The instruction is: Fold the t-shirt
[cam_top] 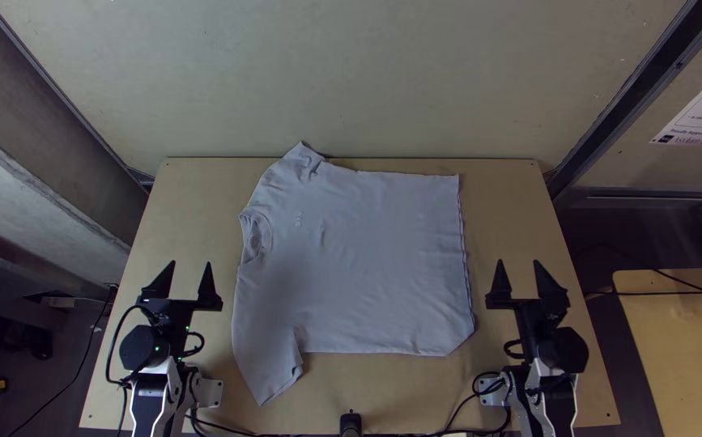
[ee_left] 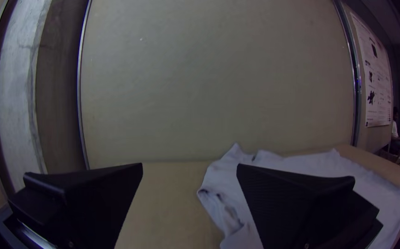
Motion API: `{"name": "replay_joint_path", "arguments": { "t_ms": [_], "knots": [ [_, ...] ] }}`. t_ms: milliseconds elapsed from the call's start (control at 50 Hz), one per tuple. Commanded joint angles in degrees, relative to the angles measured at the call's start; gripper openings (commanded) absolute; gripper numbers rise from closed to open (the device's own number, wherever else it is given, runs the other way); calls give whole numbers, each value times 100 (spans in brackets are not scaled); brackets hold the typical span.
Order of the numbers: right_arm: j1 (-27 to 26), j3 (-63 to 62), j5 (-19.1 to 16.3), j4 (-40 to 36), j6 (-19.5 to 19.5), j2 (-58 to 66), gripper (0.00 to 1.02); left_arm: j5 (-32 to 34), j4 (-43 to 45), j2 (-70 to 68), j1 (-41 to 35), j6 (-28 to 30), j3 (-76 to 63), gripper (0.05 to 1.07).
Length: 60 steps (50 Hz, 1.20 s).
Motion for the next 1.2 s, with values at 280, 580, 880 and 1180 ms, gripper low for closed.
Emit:
{"name": "replay_joint_path", "arguments": {
  "t_ms": [280, 580, 880, 1180],
  "knots": [
    [41, 2387, 24, 293, 60, 1889, 98, 41, 404, 2499, 15, -123, 2421, 103],
    [23, 3855, 24, 275, -10, 3488, 98, 41, 466, 4063, -47, -149, 3959, 103],
    [155, 5208, 24, -41, 43, 4921, 98, 41, 246, 5548, -266, -88, 5629, 103],
    [129, 6553, 85, -920, 605, 6503, 98, 23, -589, 7262, -855, -149, 7255, 103]
  ]
}}
